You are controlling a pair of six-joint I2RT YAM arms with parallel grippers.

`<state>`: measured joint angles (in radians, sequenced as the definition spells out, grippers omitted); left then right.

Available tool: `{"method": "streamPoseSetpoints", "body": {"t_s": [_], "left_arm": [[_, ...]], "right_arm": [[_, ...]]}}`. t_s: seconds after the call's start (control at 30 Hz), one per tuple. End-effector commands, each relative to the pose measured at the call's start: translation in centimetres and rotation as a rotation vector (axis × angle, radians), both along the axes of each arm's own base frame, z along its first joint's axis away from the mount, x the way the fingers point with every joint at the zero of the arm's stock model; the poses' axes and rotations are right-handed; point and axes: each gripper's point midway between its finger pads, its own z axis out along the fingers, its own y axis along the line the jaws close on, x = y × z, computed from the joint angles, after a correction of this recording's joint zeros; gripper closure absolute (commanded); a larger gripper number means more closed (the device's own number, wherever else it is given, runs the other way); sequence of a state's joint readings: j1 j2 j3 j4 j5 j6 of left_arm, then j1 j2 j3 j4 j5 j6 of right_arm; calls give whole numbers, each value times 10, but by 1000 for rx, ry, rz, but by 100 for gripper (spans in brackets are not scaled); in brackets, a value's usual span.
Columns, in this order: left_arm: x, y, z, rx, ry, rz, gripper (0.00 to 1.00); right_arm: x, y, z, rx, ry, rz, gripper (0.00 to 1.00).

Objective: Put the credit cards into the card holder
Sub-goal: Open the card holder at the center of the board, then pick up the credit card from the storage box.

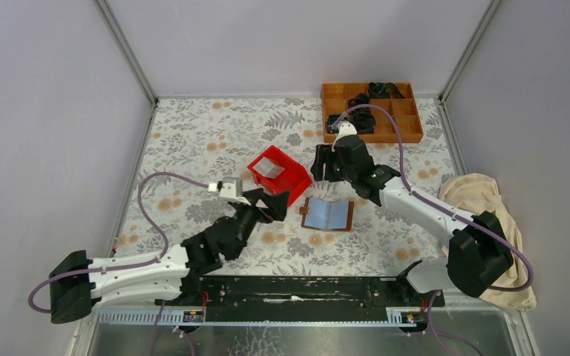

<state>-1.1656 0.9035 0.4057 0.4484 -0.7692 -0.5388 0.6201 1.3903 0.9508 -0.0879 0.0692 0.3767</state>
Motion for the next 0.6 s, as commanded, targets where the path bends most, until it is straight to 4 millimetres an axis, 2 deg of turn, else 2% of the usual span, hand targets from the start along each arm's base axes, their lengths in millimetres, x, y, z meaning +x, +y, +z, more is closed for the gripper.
{"method": "streamPoseSetpoints", "body": {"t_s": [0.0,0.07,0.17,0.27,0.33,0.43,0.57], "left_arm": [[2,27,38,-173,-104,60,0],[0,31,44,-237,-113,46,0],[-4,31,45,-265,-107,22,0],[-9,21,43,-232,-90,-48,0],[-5,18,42,-176,-77,-38,6],[4,16,33,-111,-21,19,5],[12,25,20,-110,42,108,8]], "right_arm": [[30,-3,61,16,-216,-58,25],[32,2,74,58,-257,-55,9],[36,8,93,138,-333,-51,0],[40,18,105,184,-358,-26,4],[44,27,107,194,-349,-1,5],[51,44,106,184,-310,56,0],[58,62,88,114,-230,138,0]]}}
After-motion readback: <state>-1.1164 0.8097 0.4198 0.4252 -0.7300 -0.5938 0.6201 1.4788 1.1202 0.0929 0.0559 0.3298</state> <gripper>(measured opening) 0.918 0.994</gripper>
